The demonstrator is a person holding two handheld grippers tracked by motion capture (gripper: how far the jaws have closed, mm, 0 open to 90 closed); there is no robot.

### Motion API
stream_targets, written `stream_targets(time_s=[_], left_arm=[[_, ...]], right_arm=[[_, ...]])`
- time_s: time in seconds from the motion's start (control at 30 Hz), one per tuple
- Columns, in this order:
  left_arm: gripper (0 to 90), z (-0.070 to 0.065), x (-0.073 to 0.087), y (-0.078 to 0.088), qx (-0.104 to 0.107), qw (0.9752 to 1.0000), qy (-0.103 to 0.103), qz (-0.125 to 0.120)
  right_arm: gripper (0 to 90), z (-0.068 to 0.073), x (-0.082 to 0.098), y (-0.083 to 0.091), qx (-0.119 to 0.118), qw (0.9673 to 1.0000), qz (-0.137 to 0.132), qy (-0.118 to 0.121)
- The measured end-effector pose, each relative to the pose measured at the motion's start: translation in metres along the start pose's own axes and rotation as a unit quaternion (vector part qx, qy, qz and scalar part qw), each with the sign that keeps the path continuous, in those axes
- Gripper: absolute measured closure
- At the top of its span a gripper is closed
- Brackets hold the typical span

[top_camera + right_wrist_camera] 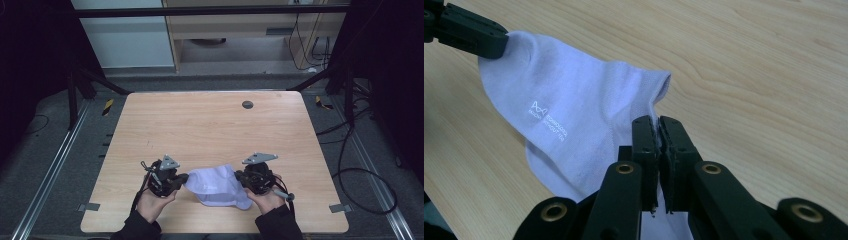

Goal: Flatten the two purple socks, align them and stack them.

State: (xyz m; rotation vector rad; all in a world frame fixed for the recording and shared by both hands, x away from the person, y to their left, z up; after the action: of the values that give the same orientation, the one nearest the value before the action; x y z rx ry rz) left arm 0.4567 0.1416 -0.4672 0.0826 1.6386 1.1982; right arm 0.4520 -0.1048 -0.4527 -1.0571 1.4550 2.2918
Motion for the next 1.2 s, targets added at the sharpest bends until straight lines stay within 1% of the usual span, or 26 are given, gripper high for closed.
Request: stream_targets(time_s=[0.13, 0.27, 0.33, 0.43, 0.57, 0.7, 0.73, 0.87, 1.0, 1.07, 1.1, 1.2], left_arm=[[87.2, -0.008, -0.002, -0.007, 0.008, 0.9999, -0.011, 0.007], [87.2, -0.014, -0.002, -0.011, 0.013, 0.9997, -0.016, 0.012], [87.1, -0.016, -0.001, -0.013, 0.015, 0.9997, -0.015, 0.013], [87.1, -0.018, 0.001, -0.016, 0.02, 0.9995, -0.016, 0.018], [87.1, -0.021, 0.002, -0.02, 0.023, 0.9992, -0.021, 0.023], [87.1, -0.024, 0.005, -0.026, 0.027, 0.999, -0.02, 0.028], [87.1, -0.024, 0.005, -0.027, 0.027, 0.9989, -0.023, 0.031], [87.1, -0.025, 0.007, -0.031, 0.029, 0.9987, -0.023, 0.036], [87.2, -0.025, 0.009, -0.034, 0.031, 0.9983, -0.026, 0.041], [87.1, -0.026, 0.01, -0.036, 0.032, 0.9982, -0.026, 0.045], [87.1, -0.026, 0.011, -0.036, 0.031, 0.9982, -0.027, 0.045], [87.0, -0.027, 0.012, -0.037, 0.03, 0.998, -0.028, 0.048]], right_arm=[[86.5, -0.008, 0.009, 0.004, 0.004, 0.9999, 0.006, -0.008], [86.5, -0.014, 0.017, 0.006, 0.008, 0.9998, 0.011, -0.014], [86.5, -0.016, 0.022, 0.007, 0.006, 0.9997, 0.014, -0.019], [86.5, -0.018, 0.027, 0.007, 0.005, 0.9996, 0.02, -0.017], [86.5, -0.022, 0.034, 0.006, 0.007, 0.9993, 0.028, -0.022], [86.4, -0.025, 0.037, 0.005, 0.007, 0.9991, 0.032, -0.028], [86.5, -0.025, 0.037, 0.005, 0.008, 0.9991, 0.033, -0.026], [86.4, -0.027, 0.04, 0.001, 0.011, 0.9988, 0.041, -0.027], [86.4, -0.029, 0.042, -0.002, 0.013, 0.9985, 0.046, -0.028], [86.3, -0.029, 0.043, -0.003, 0.012, 0.9981, 0.049, -0.033], [86.3, -0.03, 0.043, -0.004, 0.013, 0.9984, 0.047, -0.028], [86.0, -0.031, 0.044, -0.006, 0.015, 0.998, 0.052, -0.033]])
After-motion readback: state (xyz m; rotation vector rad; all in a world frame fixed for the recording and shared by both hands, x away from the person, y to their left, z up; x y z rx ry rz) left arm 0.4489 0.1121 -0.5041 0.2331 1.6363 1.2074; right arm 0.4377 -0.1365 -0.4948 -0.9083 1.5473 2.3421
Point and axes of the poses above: each handheld gripper's, and its own axes: y roughly backward along the jaws, x roughly out of its underside, z roughly to its left, the point moved 4 cm from there along -y, roughly forward along the jaws, and after that the axes turned 12 degrees about -y, right-handed, at the moved point
